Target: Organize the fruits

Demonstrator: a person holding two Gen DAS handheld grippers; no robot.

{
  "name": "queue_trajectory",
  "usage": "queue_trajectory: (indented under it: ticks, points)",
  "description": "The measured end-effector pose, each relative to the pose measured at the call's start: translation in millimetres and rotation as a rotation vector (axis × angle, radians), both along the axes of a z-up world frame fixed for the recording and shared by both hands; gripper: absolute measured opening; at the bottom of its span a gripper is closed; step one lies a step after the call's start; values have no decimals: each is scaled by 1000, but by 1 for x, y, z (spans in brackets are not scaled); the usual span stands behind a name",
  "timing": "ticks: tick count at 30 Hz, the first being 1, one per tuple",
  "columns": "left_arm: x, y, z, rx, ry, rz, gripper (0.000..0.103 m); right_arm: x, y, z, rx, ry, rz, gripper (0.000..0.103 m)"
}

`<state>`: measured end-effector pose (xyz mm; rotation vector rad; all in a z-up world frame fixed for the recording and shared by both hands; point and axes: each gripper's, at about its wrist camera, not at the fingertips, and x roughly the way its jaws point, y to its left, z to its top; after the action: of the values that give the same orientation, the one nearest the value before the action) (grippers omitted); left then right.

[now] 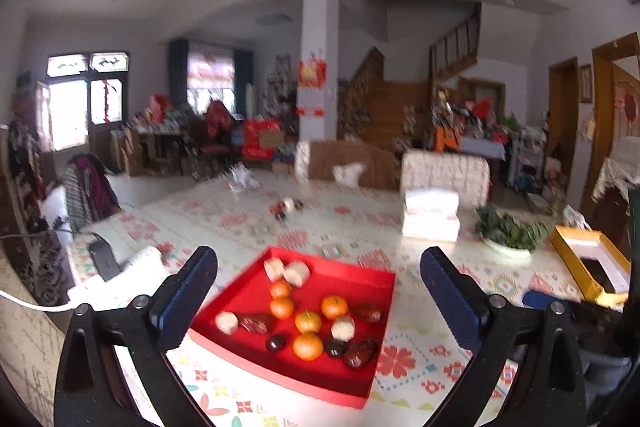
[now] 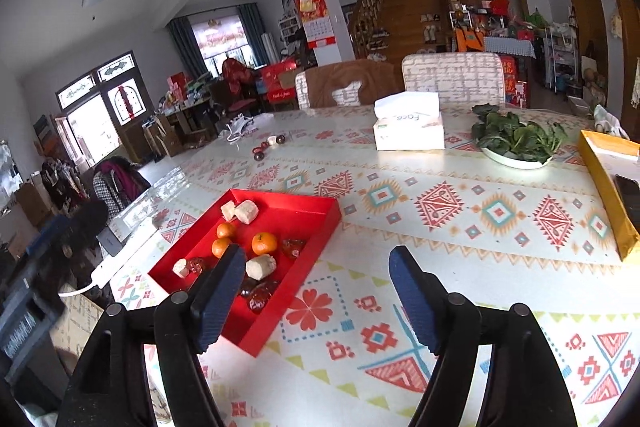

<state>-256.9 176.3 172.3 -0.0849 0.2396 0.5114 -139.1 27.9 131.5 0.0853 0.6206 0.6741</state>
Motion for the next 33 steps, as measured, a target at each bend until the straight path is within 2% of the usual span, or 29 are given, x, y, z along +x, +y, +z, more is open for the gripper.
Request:
queue_trajectory:
  ticks: [6,9,10,12,13,16,24,33]
  points:
    - [-43,-26,22,104,-190,141,103,-25,-15,6,18,-57,18,80]
    - [-52,-37,25,145,-219,207,103,-37,-18,11,28,-87,33,83]
    - [-51,-42,25,159,-208,224,103,-44,-19,12,32,-104,41,84]
    - [-43,-46,26,160,-156,196,103,-52,-21,14,37,-129,53,86]
    - [-37,-46,25,128,-111,149,103,-56,-23,15,40,-139,58,87]
    - [-25,-45,22,49,-31,110,103,-64,-26,15,38,-164,65,90]
    - [-8,-55,18,66,23,91,103,-64,-33,13,16,-193,54,94]
    - [34,-42,-1,21,123,61,103,-37,-11,-4,-35,-128,94,94]
